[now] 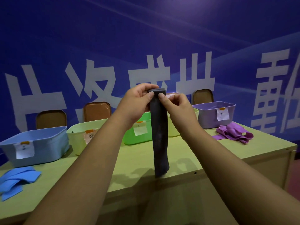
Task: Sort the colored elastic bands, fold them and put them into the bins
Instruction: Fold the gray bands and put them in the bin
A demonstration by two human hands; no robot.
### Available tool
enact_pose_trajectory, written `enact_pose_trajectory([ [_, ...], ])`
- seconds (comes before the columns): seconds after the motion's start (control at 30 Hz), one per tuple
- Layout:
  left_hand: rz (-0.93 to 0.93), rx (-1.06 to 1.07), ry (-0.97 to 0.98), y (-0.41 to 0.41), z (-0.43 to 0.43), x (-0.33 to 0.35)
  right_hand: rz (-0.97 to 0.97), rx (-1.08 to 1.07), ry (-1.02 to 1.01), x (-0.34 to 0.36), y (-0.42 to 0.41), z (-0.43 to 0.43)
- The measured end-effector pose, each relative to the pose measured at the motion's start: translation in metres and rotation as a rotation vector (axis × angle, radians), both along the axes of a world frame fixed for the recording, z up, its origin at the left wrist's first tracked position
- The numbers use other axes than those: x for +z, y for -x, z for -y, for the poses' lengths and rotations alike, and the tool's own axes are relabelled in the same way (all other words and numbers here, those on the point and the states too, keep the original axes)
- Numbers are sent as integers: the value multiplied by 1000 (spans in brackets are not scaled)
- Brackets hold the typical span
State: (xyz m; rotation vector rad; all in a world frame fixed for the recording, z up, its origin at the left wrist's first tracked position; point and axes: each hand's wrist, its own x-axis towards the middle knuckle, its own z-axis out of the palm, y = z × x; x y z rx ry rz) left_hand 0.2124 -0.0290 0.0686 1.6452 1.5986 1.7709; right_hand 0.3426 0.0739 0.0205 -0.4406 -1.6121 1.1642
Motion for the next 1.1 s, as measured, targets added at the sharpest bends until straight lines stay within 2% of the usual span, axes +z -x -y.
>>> enact_pose_trajectory([
  [0.2,30,9,-34,0,1,4,146,285,142,-24,5,16],
  [0.33,2,67,-33,6,-2,0,148,414,165,-37,7,20],
  [0.7,22,102,-18,29,-21,-17,112,739,383,-51,24,14],
  [0.93,159,108,28,62,-46,-51,204,753,525,-67,46,-3],
  [1.1,174,99,59,87,-63,-78,322,592,474,-92,80,-31],
])
